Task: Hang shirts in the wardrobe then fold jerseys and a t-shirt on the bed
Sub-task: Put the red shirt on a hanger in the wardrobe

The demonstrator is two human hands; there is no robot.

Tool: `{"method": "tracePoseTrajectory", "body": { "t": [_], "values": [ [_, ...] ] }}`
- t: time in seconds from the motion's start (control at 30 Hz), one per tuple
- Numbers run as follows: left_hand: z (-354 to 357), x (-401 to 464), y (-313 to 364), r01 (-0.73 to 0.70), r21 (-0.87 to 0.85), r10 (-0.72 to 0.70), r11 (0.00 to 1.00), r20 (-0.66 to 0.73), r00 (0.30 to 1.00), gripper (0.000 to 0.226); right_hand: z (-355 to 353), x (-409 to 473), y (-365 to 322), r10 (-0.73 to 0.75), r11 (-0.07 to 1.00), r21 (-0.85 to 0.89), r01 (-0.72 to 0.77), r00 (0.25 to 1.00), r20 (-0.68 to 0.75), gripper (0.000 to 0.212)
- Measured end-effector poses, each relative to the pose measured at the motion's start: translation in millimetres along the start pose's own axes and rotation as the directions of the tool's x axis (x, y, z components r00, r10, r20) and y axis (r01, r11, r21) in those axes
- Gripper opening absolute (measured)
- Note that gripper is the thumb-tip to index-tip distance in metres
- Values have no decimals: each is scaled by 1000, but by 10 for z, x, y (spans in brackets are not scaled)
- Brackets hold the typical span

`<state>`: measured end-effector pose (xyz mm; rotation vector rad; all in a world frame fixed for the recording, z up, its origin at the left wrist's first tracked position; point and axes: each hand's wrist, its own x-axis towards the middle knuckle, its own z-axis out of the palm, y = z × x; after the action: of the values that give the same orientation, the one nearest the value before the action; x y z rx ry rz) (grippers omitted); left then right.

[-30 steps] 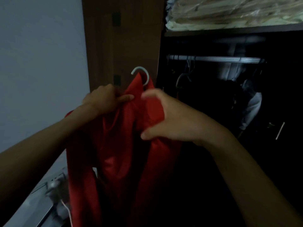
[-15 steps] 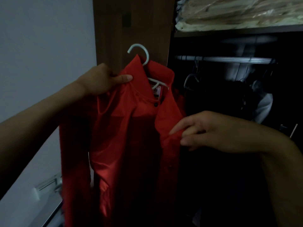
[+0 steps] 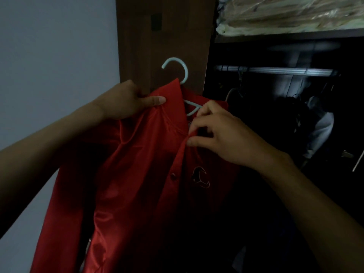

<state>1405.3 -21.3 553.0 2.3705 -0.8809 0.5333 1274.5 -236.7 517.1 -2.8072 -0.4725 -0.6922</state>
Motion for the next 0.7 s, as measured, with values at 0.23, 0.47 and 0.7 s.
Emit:
{"method": "tracePoseTrajectory", "body": {
  "t": [0.23, 0.47, 0.7],
  "values": [
    [-121, -102, 40, 44, -127, -34, 991, 83, 996, 44, -7, 216, 190, 120, 900, 387, -201, 967, 225, 14],
    [-189, -168, 41, 54, -162, -39, 985, 93, 995, 41, 55, 187, 266, 76, 787, 515, -341, 881, 467, 18],
    [-195, -205, 82, 26, -188, -10, 982, 88, 996, 36, 260, 188, 321, 146, 897, 405, -179, 983, 112, 10]
  ]
}}
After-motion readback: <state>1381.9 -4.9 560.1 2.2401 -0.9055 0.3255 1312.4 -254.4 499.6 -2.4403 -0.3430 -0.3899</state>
